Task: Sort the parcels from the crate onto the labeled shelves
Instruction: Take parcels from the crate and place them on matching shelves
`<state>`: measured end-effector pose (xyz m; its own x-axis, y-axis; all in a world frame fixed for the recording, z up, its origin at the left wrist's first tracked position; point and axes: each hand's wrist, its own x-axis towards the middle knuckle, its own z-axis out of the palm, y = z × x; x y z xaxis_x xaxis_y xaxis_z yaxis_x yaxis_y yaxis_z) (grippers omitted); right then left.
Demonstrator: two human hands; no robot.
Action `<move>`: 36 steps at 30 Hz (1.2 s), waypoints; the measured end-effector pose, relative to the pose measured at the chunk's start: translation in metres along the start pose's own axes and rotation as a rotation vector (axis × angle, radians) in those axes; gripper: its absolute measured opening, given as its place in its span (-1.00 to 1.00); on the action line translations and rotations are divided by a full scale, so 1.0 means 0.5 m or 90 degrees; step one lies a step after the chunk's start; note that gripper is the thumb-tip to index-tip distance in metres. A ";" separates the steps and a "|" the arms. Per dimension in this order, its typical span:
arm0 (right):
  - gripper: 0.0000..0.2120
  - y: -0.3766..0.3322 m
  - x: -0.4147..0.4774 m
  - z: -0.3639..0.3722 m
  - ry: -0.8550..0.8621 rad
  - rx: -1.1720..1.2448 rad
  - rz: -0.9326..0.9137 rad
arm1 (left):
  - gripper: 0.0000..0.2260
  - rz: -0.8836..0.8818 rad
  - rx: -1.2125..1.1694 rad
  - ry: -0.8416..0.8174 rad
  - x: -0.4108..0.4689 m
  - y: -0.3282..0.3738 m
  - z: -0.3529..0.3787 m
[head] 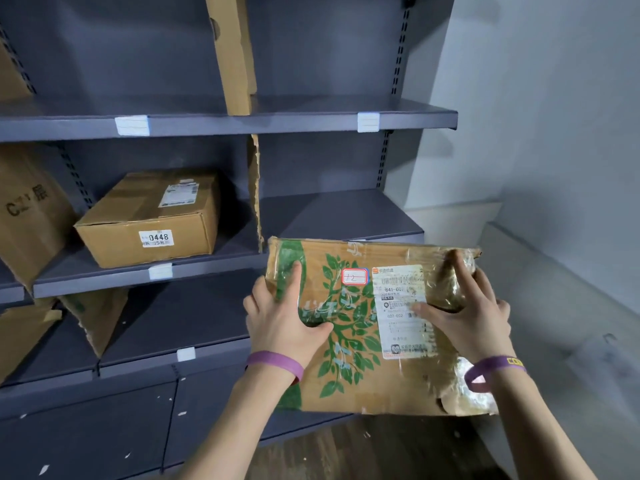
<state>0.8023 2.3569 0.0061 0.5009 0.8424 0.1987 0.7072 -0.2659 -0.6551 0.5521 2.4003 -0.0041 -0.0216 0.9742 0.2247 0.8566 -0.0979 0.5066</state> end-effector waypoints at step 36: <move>-0.08 -0.119 0.889 0.300 -0.319 -0.104 -0.179 | -0.36 -0.205 0.106 -0.123 0.729 0.147 0.142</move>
<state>0.9079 2.8175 0.0238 0.0139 0.9989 -0.0459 0.8659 -0.0350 -0.4990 0.6440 2.7628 0.0558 -0.2188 0.9714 -0.0923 0.8939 0.2375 0.3802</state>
